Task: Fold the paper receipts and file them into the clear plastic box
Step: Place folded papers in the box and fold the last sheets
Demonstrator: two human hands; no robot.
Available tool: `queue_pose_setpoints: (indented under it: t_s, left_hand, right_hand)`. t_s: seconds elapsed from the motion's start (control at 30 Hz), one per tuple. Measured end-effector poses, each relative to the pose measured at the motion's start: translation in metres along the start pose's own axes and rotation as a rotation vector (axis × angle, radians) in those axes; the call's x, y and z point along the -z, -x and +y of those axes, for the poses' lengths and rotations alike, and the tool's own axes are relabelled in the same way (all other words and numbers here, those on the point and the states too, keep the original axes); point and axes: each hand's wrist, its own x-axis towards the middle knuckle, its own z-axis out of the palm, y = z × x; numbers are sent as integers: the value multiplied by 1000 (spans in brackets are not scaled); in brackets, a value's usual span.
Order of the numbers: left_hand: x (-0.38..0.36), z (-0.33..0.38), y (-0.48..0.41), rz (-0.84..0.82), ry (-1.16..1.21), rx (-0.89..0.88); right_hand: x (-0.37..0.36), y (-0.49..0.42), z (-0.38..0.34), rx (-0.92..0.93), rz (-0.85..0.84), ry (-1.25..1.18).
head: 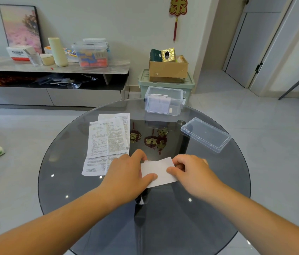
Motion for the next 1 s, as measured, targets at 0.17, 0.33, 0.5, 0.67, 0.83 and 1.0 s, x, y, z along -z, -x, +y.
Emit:
queue_pose_setpoints:
  t_s: [0.17, 0.33, 0.5, 0.67, 0.83, 1.0]
  left_hand:
    - [-4, 2, 5, 59, -125, -122]
    - [-3, -1, 4, -2, -23, -269]
    - [-2, 1, 4, -42, -51, -352]
    - [-2, 1, 2, -71, -92, -355]
    - [-2, 1, 0, -85, -105, -350]
    - [-4, 0, -3, -99, -109, -339]
  right_hand:
    - [0, -3, -7, -14, 15, 70]
    - [-2, -1, -10, -20, 13, 89]
    - [1, -2, -10, -47, 28, -35]
    - [-3, -3, -6, 19, 38, 40]
    - [-5, 0, -3, 86, 54, 129]
    - [-4, 1, 0, 63, 81, 244]
